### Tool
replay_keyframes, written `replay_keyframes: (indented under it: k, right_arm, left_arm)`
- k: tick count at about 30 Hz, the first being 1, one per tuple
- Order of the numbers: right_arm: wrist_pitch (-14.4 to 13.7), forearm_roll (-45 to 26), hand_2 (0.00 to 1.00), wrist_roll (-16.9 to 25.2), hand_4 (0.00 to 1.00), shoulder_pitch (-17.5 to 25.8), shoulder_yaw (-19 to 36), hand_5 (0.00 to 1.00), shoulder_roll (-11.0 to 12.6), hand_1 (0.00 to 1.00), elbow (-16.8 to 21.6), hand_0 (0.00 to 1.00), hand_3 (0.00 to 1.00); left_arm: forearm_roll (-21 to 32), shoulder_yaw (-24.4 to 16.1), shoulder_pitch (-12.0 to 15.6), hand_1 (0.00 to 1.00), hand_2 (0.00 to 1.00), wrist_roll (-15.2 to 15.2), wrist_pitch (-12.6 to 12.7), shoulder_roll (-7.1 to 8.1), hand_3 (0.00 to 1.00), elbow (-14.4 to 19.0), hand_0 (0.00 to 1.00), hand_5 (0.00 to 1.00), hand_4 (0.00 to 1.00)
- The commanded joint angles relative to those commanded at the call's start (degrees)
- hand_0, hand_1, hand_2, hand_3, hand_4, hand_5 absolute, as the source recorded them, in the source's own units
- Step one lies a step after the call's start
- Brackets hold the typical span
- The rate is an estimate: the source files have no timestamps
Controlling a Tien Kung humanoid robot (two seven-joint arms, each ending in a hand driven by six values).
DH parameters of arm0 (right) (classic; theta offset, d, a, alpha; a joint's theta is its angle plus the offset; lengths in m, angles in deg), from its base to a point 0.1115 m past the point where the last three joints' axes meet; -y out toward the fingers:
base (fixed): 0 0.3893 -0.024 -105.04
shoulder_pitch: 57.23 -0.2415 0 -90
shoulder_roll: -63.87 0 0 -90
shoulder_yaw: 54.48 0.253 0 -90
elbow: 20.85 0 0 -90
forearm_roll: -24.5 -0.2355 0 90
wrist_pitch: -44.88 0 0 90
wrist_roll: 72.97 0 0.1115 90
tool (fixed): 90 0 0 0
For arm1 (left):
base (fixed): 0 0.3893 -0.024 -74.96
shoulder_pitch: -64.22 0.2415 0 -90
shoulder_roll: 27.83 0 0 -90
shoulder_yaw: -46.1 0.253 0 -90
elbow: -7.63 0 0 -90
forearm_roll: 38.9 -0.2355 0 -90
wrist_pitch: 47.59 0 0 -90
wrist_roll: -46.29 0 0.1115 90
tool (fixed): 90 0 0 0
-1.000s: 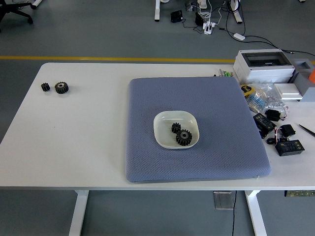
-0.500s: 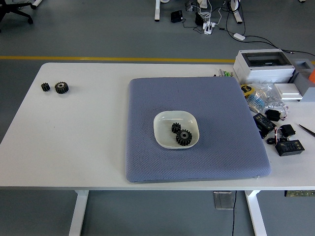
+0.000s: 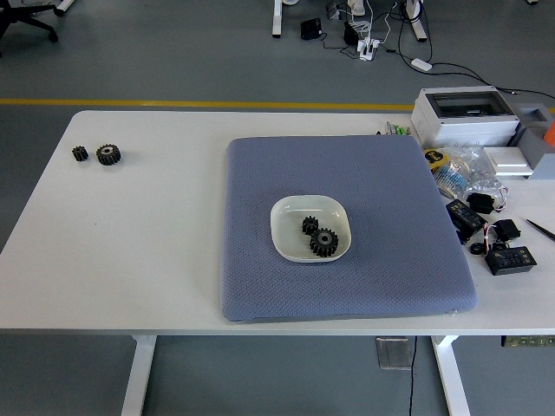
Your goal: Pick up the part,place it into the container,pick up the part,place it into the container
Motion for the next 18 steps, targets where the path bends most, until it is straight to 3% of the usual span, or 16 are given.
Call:
replay_keyframes:
  k: [4, 5, 18]
  right_arm:
    - [0.28, -0.01, 0.998, -0.05, 0.706, -0.01, 0.0, 0.568, 0.01, 0.998, -0.01, 0.002, 0.002]
    - [0.33, -0.06, 0.998, -0.02, 0.705, -0.01, -0.01, 0.569, -0.02, 0.002, 0.0, 0.002, 0.002]
    - [0.66, -0.24, 0.998, -0.13, 0.703, -0.39, -0.13, 0.569, 0.02, 0.002, 0.2, 0.002, 0.002]
  left_arm:
    - [-0.39, -0.43, 0.06, 0.68, 0.691, 0.09, 0.04, 0.06, 0.571, 0.0, 0.719, 0.57, 0.611]
    - [-0.41, -0.48, 0.08, 0.681, 0.69, 0.1, 0.04, 0.05, 0.572, 0.0, 0.718, 0.572, 0.611]
    - [-0.35, -0.93, 0.22, 0.682, 0.692, 0.04, 0.16, -0.47, 0.571, 0.0, 0.718, 0.571, 0.611]
